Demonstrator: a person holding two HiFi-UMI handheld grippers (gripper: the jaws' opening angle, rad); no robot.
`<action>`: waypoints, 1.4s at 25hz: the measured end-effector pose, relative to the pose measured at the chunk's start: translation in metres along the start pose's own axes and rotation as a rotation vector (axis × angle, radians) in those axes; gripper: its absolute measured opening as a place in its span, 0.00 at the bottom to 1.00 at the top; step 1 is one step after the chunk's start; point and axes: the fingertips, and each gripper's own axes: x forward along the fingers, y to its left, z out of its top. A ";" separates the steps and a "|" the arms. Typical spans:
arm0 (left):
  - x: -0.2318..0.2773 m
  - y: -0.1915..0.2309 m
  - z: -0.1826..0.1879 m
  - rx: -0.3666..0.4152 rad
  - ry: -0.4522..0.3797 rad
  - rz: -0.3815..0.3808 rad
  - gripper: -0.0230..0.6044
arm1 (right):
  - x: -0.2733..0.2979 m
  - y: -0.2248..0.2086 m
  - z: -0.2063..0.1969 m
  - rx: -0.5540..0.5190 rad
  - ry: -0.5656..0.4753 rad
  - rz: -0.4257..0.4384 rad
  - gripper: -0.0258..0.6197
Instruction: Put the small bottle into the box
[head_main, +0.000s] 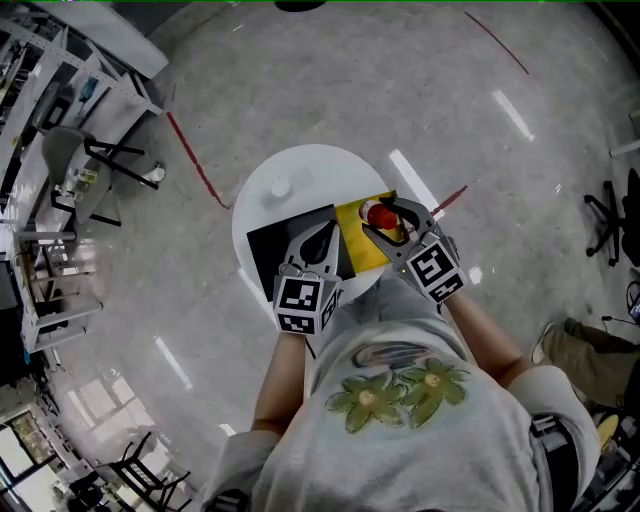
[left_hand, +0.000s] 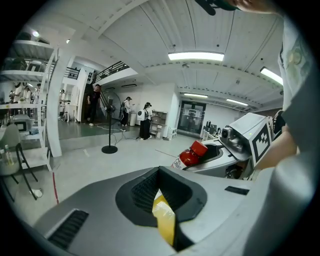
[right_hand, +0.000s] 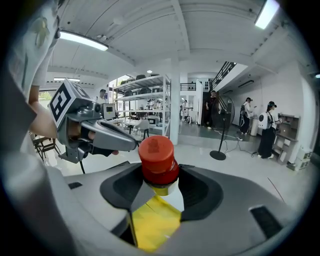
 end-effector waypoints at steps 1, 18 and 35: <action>0.000 0.000 -0.001 -0.002 0.001 0.004 0.04 | 0.001 0.000 -0.003 0.000 0.005 0.005 0.39; 0.000 0.017 -0.011 -0.042 0.020 0.077 0.04 | 0.030 0.000 -0.037 -0.017 0.086 0.093 0.39; 0.004 0.025 -0.023 -0.063 0.045 0.119 0.04 | 0.051 0.002 -0.077 0.001 0.167 0.142 0.40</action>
